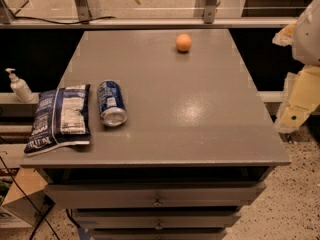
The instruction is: Place pepsi can upright
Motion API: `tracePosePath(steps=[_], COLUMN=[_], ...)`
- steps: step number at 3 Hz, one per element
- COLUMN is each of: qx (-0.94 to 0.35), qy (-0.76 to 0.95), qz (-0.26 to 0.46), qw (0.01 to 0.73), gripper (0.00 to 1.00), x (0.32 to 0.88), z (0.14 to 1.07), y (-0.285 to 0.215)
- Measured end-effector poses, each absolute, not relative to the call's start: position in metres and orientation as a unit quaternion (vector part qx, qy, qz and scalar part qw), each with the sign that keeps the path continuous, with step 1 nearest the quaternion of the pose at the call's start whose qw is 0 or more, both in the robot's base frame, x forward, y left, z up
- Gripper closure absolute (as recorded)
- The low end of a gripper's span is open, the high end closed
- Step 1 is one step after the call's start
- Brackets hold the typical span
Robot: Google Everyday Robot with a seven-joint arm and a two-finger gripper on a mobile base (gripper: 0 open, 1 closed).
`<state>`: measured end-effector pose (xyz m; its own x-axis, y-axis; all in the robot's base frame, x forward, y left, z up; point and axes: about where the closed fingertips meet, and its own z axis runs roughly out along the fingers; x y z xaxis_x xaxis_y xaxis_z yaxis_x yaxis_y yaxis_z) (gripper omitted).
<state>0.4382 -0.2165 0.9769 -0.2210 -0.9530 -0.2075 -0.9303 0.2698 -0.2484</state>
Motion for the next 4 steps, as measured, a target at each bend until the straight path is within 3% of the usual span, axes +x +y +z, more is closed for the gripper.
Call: tracePosePath(steps=[2, 4], qx=[-0.584, -0.576], qy=[0.793, 0.792], qz=[-0.035, 0.044], qw=[0.166, 0.197], gripper=[0.00, 0.00], x=[0.444, 0.466], z=[0.983, 0.986], y=[-0.209, -0.129])
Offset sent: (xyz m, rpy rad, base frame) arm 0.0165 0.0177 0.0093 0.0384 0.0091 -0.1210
